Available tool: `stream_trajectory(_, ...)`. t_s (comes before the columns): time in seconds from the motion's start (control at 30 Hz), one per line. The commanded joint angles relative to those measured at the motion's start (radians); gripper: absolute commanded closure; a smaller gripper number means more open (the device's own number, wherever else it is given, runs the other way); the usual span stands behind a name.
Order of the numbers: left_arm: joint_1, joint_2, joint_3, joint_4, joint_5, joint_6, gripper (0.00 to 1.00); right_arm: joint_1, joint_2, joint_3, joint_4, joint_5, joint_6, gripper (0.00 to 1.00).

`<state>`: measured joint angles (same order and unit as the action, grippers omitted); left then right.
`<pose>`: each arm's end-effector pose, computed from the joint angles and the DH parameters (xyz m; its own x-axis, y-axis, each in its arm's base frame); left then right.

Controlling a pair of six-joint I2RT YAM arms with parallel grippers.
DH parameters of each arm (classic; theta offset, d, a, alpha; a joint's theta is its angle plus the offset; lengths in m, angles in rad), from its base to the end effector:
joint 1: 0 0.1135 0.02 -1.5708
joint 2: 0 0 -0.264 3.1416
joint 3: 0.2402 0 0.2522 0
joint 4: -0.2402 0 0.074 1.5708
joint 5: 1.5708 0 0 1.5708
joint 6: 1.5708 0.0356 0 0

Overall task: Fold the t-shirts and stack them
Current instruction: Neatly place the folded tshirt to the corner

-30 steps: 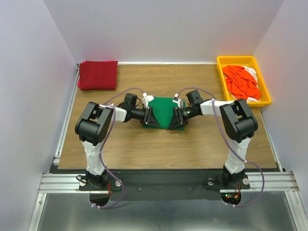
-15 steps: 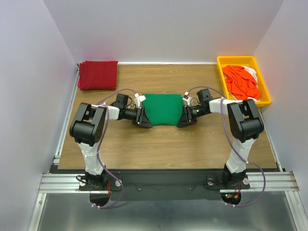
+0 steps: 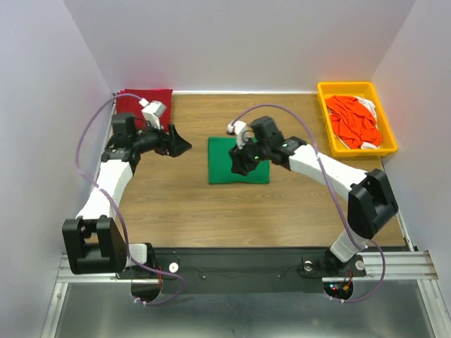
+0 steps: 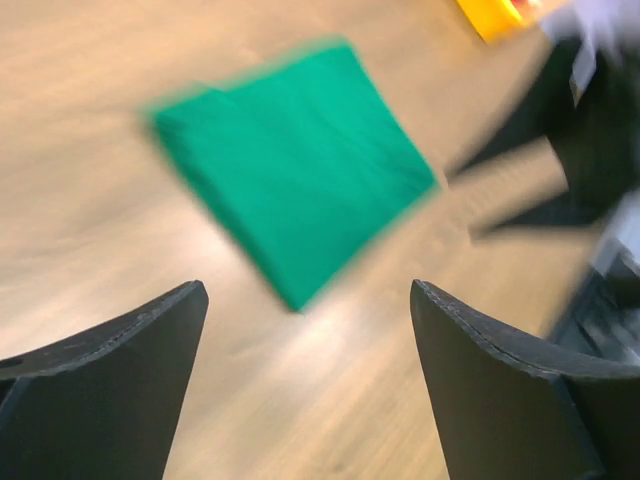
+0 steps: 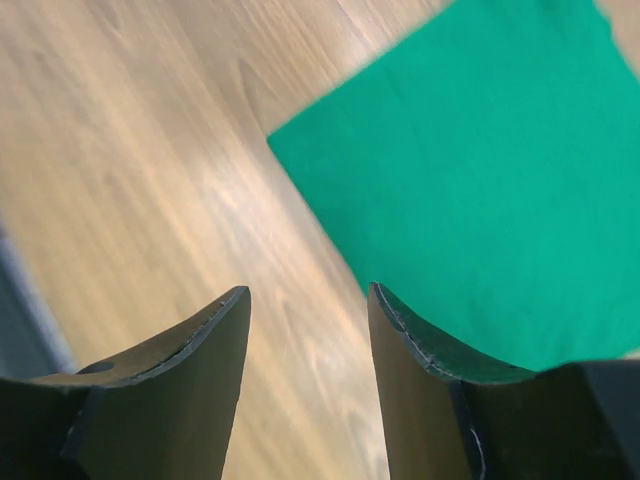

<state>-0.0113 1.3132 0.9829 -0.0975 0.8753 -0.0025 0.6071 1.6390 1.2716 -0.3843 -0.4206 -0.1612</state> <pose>0.2917 -0.0306 0.3059 -0.4166 0.0031 -0.9091 0.7047 0.6328 -0.3208 0.2923 0.2207 0.2722 -0.4307 -0.4775 -0.7658 -0.8458 0.5095 0.1580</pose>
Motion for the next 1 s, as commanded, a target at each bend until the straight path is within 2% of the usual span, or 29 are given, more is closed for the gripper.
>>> stream_trajectory(0.0, 0.088, -0.078, 0.066, -0.013, -0.15, -0.088, 0.04, 0.115, 0.077, 0.067, 0.06, 0.344, -0.104, 0.44)
stream_trajectory(0.13, 0.131, -0.069, 0.129, -0.105, -0.268, -0.097, 0.04, 0.22, 0.169, 0.116, 0.099, 0.474, -0.129, 0.45)
stream_trajectory(0.27, 0.158, -0.075, 0.122, -0.114, -0.305, -0.093, 0.04, 0.292, 0.261, 0.159, 0.122, 0.532, -0.129, 0.46)
stream_trajectory(0.77, 0.16, -0.043, 0.0, -0.036, -0.328, -0.125, 0.03, 0.326, 0.418, 0.248, 0.136, 0.502, -0.093, 0.49)
stream_trajectory(0.97, 0.16, -0.023, -0.061, 0.025, -0.332, -0.192, 0.04, 0.327, 0.45, 0.244, 0.137, 0.474, -0.075, 0.52)
